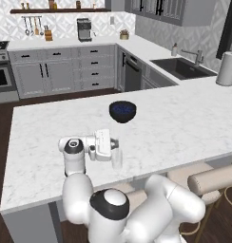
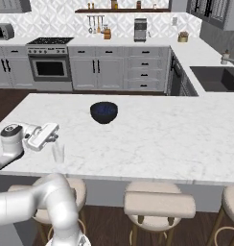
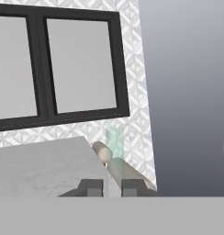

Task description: Take a straw from the drawer in front and place it inside the glass cup on the dining counter.

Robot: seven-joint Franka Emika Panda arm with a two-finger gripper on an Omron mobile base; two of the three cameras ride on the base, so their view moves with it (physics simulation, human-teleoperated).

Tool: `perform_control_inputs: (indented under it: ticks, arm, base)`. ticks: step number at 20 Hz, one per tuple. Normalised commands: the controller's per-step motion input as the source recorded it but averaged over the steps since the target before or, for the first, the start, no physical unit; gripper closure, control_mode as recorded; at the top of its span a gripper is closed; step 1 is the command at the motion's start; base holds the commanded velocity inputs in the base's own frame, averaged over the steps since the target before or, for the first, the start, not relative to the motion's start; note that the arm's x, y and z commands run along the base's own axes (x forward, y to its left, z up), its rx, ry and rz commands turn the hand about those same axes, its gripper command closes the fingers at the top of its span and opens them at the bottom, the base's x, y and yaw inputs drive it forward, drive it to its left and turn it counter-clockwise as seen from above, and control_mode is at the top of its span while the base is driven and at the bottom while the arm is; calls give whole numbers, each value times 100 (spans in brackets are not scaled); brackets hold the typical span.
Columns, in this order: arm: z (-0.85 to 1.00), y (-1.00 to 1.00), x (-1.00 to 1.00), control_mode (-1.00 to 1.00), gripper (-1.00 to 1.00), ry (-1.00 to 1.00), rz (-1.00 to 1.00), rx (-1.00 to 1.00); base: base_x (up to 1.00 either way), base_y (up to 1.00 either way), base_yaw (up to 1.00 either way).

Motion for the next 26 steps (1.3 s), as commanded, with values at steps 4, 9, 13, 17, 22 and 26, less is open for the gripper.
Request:
perform_control_inputs:
  ticks: [4, 9, 13, 17, 22, 26]
  arm:
    - [-9, 0, 9, -100, -100, 1, 0, 0]
    - [0, 0, -21, -100, -100, 0, 0, 1]
    - [0, 0, -37, -100, -100, 0, 0, 2]
    - [24, 0, -3, -100, -100, 0, 0, 4]
    - [83, 15, -9, -100, -100, -1, 3, 21]
    - [100, 12, -14, -100, -100, -1, 13, 39]
  base:
    - [0, 0, 0]
    - [0, 0, 0]
    - [0, 0, 0]
    - [0, 0, 0]
    - [0, 0, 0]
    - [0, 0, 0]
